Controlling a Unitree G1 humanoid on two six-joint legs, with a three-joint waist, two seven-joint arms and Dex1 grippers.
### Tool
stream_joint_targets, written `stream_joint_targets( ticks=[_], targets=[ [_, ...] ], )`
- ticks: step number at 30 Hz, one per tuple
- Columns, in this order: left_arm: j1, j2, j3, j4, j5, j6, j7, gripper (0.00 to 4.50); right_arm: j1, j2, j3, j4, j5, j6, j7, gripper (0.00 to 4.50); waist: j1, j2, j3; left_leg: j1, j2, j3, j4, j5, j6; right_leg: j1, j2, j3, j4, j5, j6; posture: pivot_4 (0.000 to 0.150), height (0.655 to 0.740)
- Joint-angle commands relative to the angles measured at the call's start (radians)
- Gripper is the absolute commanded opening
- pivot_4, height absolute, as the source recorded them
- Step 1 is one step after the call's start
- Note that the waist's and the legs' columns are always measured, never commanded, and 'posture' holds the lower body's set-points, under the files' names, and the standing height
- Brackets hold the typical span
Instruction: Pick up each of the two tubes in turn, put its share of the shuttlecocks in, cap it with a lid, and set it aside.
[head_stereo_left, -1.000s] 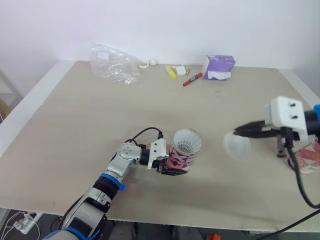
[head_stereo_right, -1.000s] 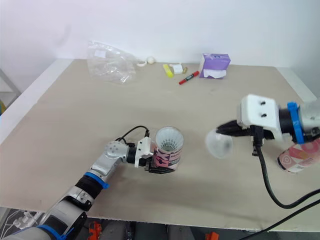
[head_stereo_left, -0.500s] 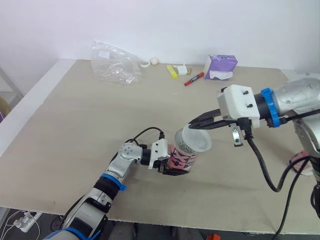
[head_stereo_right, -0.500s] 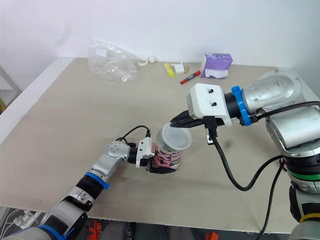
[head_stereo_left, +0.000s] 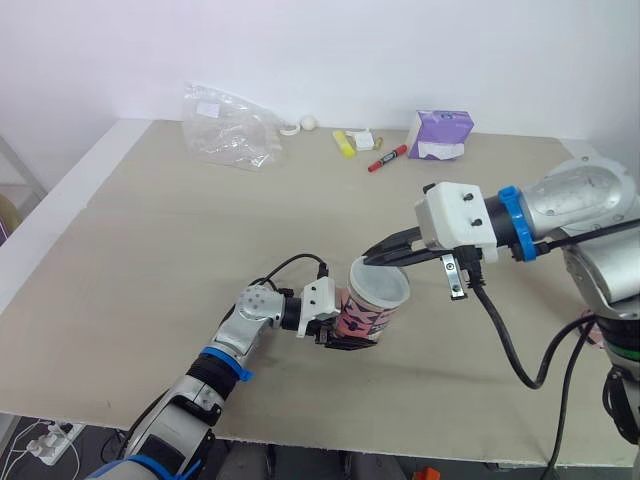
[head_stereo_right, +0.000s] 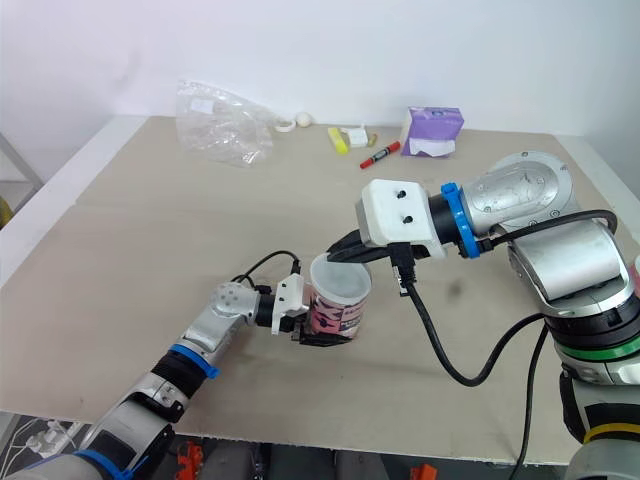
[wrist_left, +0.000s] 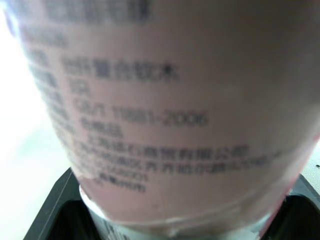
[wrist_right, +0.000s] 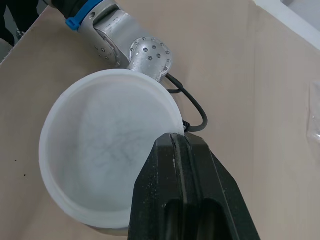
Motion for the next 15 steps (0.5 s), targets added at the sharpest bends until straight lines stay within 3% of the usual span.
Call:
stream_joint_targets(
  ticks=[1, 15],
  targets=[
    [0.001, 0.011, -0.003, 0.036, 0.035, 0.011, 0.021, 3.06, -0.014, -0.004, -0.008, -0.005, -0.029, -0.039, 0.006, 0.04, 0.0, 0.0, 0.0, 0.0, 0.0, 0.0, 0.0, 0.0, 0.0, 0.0, 0.0, 0.0, 0.0, 0.0, 0.0, 0.15, 0.74],
    [-0.004, 0.015, -0.002, 0.045, 0.037, 0.011, 0.022, 3.06, -0.016, -0.009, 0.007, 0.025, -0.094, -0.121, 0.049, 0.04, 0.0, 0.0, 0.0, 0.0, 0.0, 0.0, 0.001, 0.0, 0.0, 0.0, 0.0, 0.0, 0.0, 0.0, 0.0, 0.15, 0.74]
  ],
)
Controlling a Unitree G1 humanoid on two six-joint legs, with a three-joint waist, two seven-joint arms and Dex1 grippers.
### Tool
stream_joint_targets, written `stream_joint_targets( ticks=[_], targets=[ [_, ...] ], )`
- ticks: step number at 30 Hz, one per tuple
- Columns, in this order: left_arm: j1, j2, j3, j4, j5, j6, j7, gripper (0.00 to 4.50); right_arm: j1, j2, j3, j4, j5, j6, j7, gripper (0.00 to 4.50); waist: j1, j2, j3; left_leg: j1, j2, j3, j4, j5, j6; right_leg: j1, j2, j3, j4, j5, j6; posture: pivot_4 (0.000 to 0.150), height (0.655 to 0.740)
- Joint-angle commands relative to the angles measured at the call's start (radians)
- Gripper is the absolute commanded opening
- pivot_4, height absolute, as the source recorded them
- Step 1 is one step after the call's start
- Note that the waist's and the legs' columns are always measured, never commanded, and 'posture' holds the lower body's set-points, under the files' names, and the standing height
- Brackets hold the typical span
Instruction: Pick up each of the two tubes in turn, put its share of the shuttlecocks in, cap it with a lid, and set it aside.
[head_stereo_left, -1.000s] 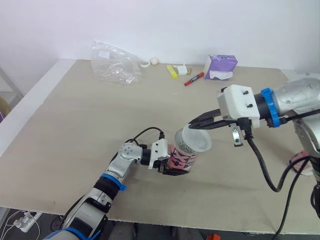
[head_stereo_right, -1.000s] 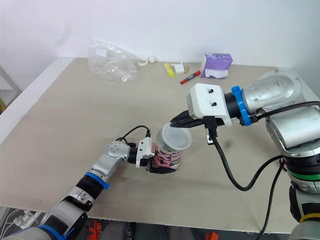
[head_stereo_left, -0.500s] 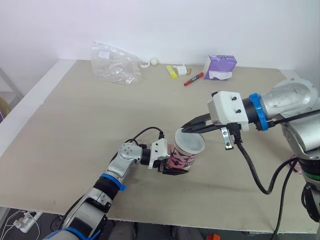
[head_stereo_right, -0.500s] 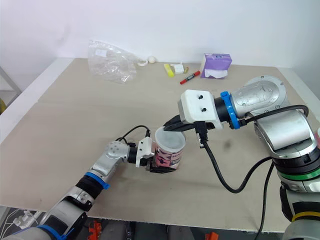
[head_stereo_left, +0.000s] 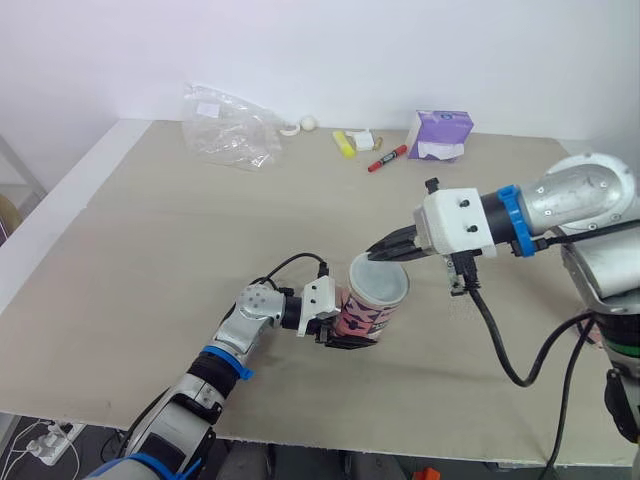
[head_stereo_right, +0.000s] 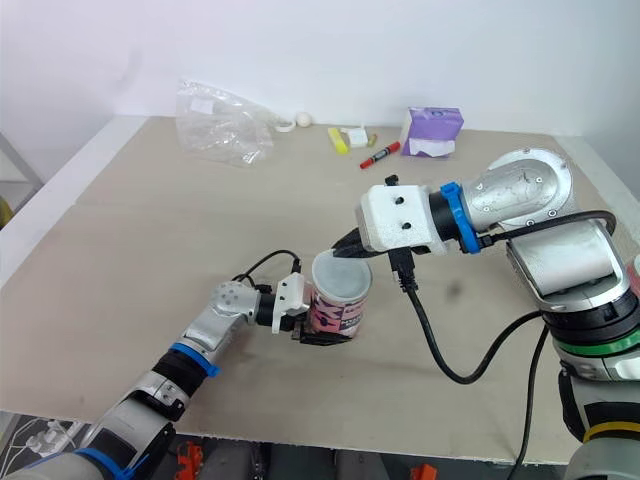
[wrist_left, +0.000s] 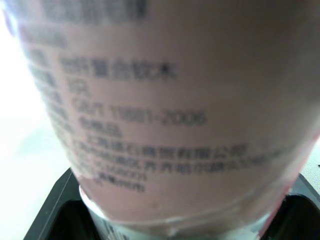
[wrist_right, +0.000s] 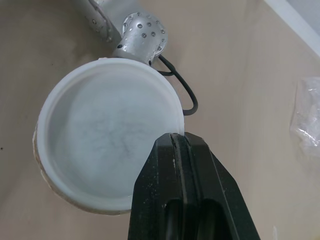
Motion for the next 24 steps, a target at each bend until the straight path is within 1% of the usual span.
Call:
stream_joint_targets(
  ticks=[1, 14, 21, 24],
  targets=[
    [0.005, 0.017, -0.001, 0.033, 0.037, 0.012, 0.021, 3.06, -0.004, -0.01, -0.014, -0.026, 0.001, -0.008, 0.018, 0.04, 0.0, 0.0, 0.0, 0.0, 0.0, 0.0, 0.0, 0.0, 0.0, 0.0, 0.0, 0.0, 0.0, 0.0, 0.0, 0.15, 0.74],
    [0.005, 0.019, 0.002, 0.035, 0.039, 0.018, 0.03, 3.06, -0.017, -0.027, 0.0, 0.007, -0.072, -0.128, 0.058, 0.04, 0.0, 0.0, 0.0, 0.0, 0.0, 0.0, 0.0, 0.0, 0.0, 0.0, 0.0, 0.0, 0.0, 0.0, 0.0, 0.15, 0.74],
    [0.007, 0.02, 0.004, 0.032, 0.039, 0.022, 0.032, 3.06, -0.018, -0.028, -0.002, -0.001, -0.074, -0.138, 0.072, 0.04, 0.0, 0.0, 0.0, 0.0, 0.0, 0.0, 0.0, 0.0, 0.0, 0.0, 0.0, 0.0, 0.0, 0.0, 0.0, 0.15, 0.74],
    [0.007, 0.018, 0.004, 0.033, 0.039, 0.022, 0.032, 3.06, -0.015, -0.028, 0.008, 0.02, -0.102, -0.174, 0.072, 0.04, 0.0, 0.0, 0.0, 0.0, 0.0, 0.0, 0.0, 0.0, 0.0, 0.0, 0.0, 0.0, 0.0, 0.0, 0.0, 0.15, 0.74]
  ],
)
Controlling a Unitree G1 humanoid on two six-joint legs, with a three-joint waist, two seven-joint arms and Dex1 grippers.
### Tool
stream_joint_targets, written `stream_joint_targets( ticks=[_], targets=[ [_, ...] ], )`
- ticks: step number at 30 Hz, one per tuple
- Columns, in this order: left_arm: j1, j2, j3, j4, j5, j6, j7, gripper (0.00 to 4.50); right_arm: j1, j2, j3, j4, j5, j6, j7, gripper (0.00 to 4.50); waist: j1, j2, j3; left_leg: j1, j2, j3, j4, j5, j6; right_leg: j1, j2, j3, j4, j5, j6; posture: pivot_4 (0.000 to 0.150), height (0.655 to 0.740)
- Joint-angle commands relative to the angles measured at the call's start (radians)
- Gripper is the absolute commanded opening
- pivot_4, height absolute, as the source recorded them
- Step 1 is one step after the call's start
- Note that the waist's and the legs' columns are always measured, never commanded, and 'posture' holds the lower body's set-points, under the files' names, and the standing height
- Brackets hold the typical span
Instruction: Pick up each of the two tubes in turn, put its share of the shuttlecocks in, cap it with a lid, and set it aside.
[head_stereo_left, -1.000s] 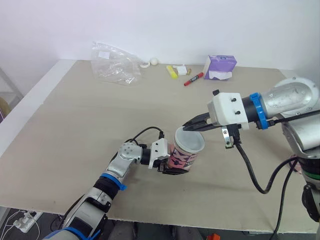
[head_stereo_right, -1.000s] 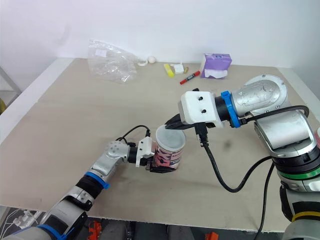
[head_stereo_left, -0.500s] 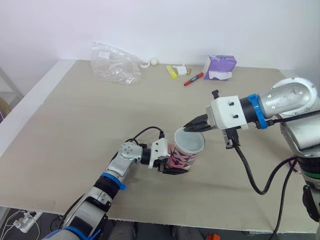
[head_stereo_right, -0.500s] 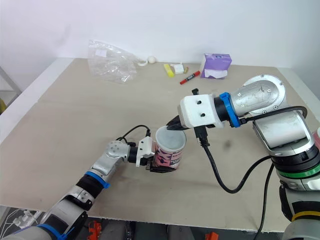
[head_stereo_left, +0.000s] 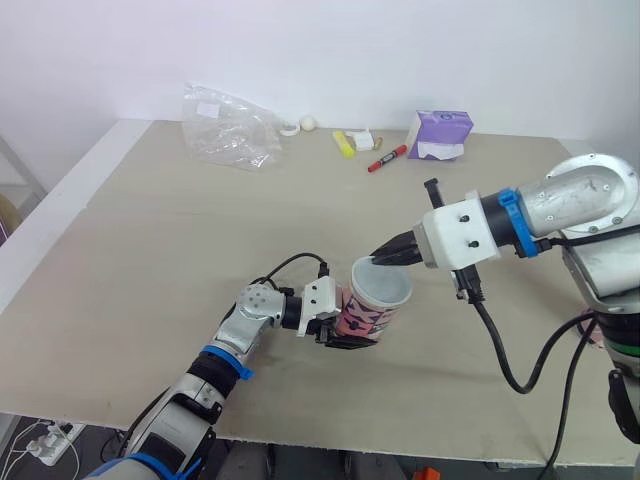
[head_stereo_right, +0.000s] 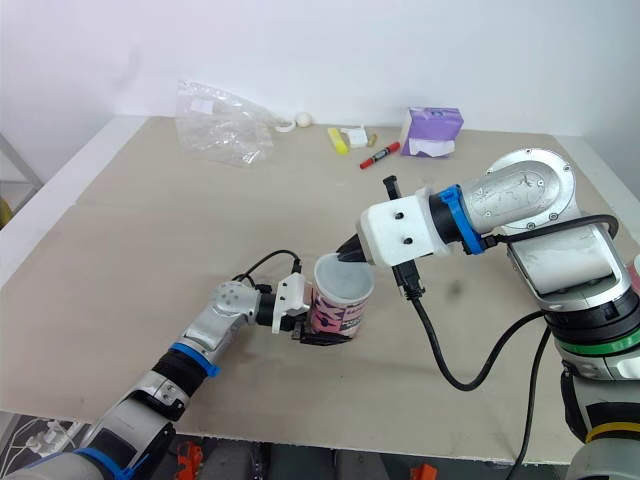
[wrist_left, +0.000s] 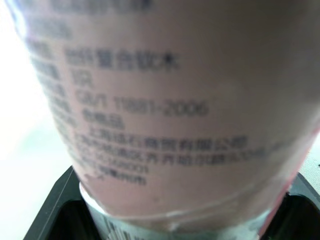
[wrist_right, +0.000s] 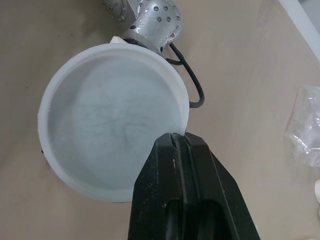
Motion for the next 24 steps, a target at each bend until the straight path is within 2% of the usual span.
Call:
stream_joint_targets(
  ticks=[1, 7, 8, 9, 14, 17, 21, 24],
  targets=[
    [0.007, 0.017, 0.004, 0.035, 0.034, 0.021, 0.031, 3.06, -0.012, -0.019, 0.004, 0.014, -0.032, -0.042, 0.026, 0.04, 0.0, 0.0, 0.0, 0.0, 0.0, 0.0, 0.0, 0.0, 0.0, 0.0, 0.0, 0.0, 0.0, 0.0, 0.0, 0.15, 0.74],
    [0.008, 0.017, 0.003, 0.033, 0.034, 0.025, 0.032, 3.06, -0.019, -0.016, 0.006, 0.021, -0.032, -0.035, 0.036, 0.04, 0.0, 0.0, 0.0, 0.0, 0.0, 0.0, 0.0, 0.0, 0.0, 0.0, 0.0, 0.0, 0.0, 0.0, 0.0, 0.15, 0.74],
    [0.009, 0.017, 0.003, 0.032, 0.034, 0.026, 0.032, 3.06, -0.019, -0.016, 0.006, 0.02, -0.03, -0.029, 0.037, 0.66, 0.0, 0.0, 0.0, 0.0, 0.0, 0.0, 0.0, 0.0, 0.0, 0.0, 0.0, 0.0, 0.0, 0.0, 0.0, 0.15, 0.74],
    [0.011, 0.017, 0.003, 0.03, 0.034, 0.027, 0.033, 3.06, -0.02, -0.012, 0.007, 0.021, -0.03, -0.03, 0.034, 0.95, 0.0, 0.0, 0.0, 0.0, 0.0, 0.0, 0.0, 0.0, 0.0, 0.0, 0.0, 0.0, 0.0, 0.0, 0.0, 0.15, 0.74],
    [0.014, 0.02, 0.002, 0.026, 0.034, 0.029, 0.032, 3.06, -0.039, 0.011, -0.007, 0.014, -0.008, 0.011, 0.01, 3.25, -0.001, 0.0, 0.0, 0.001, 0.0, 0.0, 0.0, 0.0, 0.0, 0.0, 0.0, 0.0, 0.0, 0.0, 0.0, 0.15, 0.74],
    [0.016, 0.022, 0.002, 0.022, 0.034, 0.031, 0.031, 3.06, -0.051, 0.024, -0.041, 0.008, 0.039, 0.083, -0.015, 3.25, -0.001, 0.0, 0.0, 0.001, 0.0, 0.0, 0.0, 0.0, 0.0, 0.001, 0.0, 0.0, 0.0, 0.0, 0.0, 0.15, 0.74],
    [0.013, 0.024, 0.009, 0.019, 0.027, 0.039, 0.032, 3.06, -0.042, 0.007, -0.187, 0.006, 0.203, 0.31, -0.083, 3.25, 0.0, 0.0, 0.0, 0.0, 0.0, -0.001, 0.0, 0.0, 0.0, 0.0, 0.0, 0.0, 0.0, 0.0, -0.001, 0.15, 0.74],
    [0.016, 0.025, 0.009, 0.014, 0.024, 0.043, 0.029, 3.06, 0.002, 0.001, -0.24, -0.031, 0.285, 0.412, -0.11, 3.25, 0.0, 0.0, 0.0, 0.0, 0.0, -0.001, 0.0, 0.0, 0.0, 0.0, 0.0, 0.0, 0.0, 0.0, -0.001, 0.15, 0.74]
  ],
)
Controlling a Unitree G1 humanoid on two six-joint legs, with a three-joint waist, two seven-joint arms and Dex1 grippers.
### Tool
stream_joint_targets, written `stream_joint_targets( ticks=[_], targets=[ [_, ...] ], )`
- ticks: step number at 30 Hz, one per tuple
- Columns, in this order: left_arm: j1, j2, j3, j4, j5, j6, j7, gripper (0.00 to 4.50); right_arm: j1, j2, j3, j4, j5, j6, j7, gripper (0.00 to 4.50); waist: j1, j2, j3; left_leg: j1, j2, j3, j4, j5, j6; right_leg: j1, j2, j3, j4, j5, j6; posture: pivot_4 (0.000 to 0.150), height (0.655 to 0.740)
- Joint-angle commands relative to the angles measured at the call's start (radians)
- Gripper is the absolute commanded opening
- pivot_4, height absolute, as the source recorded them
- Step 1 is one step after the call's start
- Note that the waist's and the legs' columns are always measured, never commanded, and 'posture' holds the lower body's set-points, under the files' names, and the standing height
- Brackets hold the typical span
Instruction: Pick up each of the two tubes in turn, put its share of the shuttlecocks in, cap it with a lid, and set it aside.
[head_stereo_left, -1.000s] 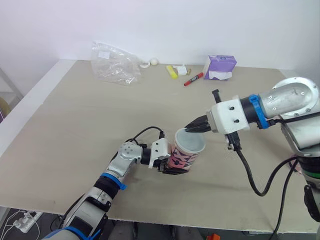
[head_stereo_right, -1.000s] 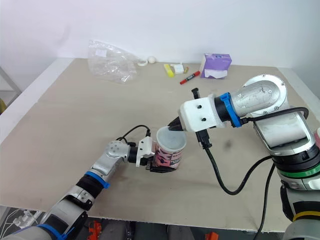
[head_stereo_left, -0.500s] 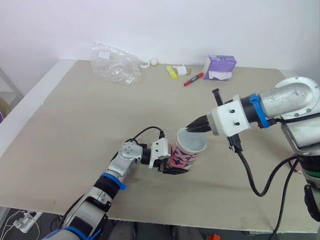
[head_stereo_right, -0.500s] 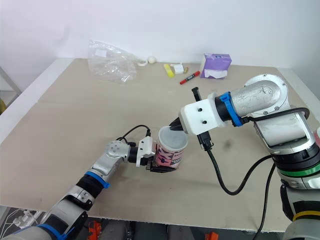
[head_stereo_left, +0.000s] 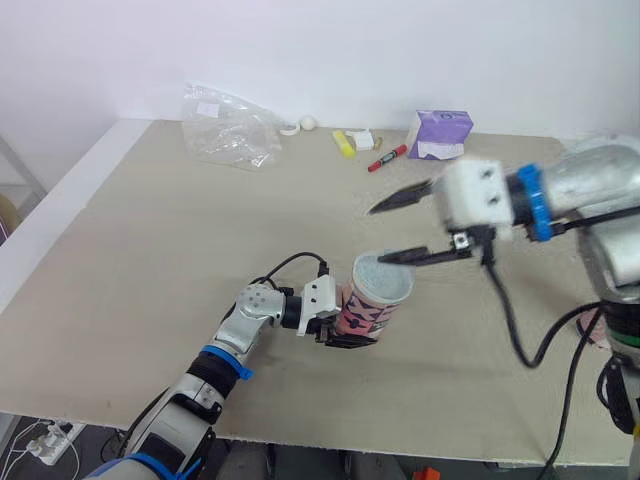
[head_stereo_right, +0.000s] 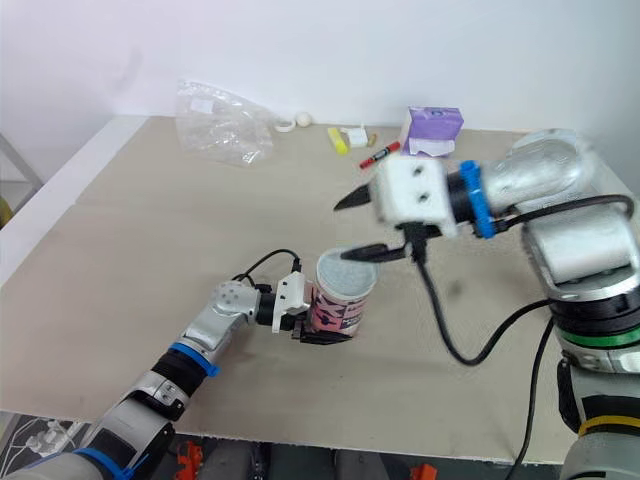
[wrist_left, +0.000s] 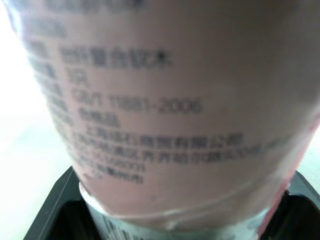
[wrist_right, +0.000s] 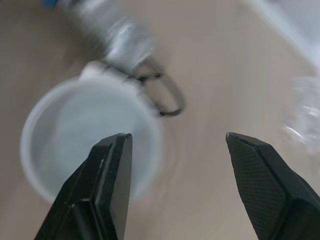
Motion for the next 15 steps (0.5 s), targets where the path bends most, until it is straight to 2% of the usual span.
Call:
stream_joint_targets(
  ticks=[1, 2, 5, 9, 10, 15],
  targets=[
    [0.016, 0.022, 0.008, 0.023, 0.023, 0.024, 0.019, 3.06, 0.064, -0.021, -0.088, -0.075, 0.111, 0.121, -0.035, 3.25, 0.0, 0.0, 0.0, 0.0, 0.0, 0.0, 0.0, 0.0, 0.0, 0.0, 0.0, 0.0, 0.0, 0.0, 0.0, 0.15, 0.74],
    [0.016, 0.022, 0.008, 0.022, 0.022, 0.025, 0.018, 3.06, 0.089, -0.026, -0.097, -0.094, 0.128, 0.138, -0.041, 3.25, 0.0, 0.0, 0.0, 0.0, 0.0, 0.0, 0.0, 0.0, 0.0, 0.0, 0.0, 0.0, 0.0, 0.0, 0.0, 0.15, 0.74],
    [0.017, 0.02, 0.008, 0.018, 0.013, 0.033, 0.01, 3.06, 0.158, -0.021, -0.1, -0.162, 0.171, 0.19, -0.076, 2.47, 0.0, 0.0, 0.0, 0.0, 0.0, 0.0, 0.0, 0.0, 0.0, 0.0, 0.0, 0.0, 0.0, 0.0, 0.0, 0.15, 0.74],
    [0.015, 0.018, 0.01, 0.017, 0.009, 0.041, 0.005, 3.06, 0.19, 0.015, -0.061, -0.216, 0.199, 0.232, -0.138, 0.3, -0.001, 0.0, 0.0, 0.0, 0.0, 0.0, 0.0, 0.0, 0.0, 0.0, 0.001, 0.0, 0.0, 0.0, 0.0, 0.15, 0.74],
    [0.014, 0.017, 0.01, 0.017, 0.009, 0.043, 0.004, 3.06, 0.193, 0.02, -0.049, -0.219, 0.195, 0.232, -0.147, 0.02, -0.001, 0.0, 0.0, 0.0, 0.0, 0.0, 0.0, 0.0, 0.0, 0.0, 0.001, 0.0, 0.0, 0.0, 0.0, 0.15, 0.74],
    [0.011, 0.017, 0.013, 0.018, 0.011, 0.046, 0.007, 3.06, 0.201, 0.021, 0.023, -0.206, 0.151, 0.207, -0.156, 0.02, -0.001, 0.0, 0.0, 0.0, 0.0, 0.0, 0.0, 0.0, 0.0, -0.001, 0.001, 0.0, 0.0, 0.0, 0.0, 0.15, 0.74]
  ],
)
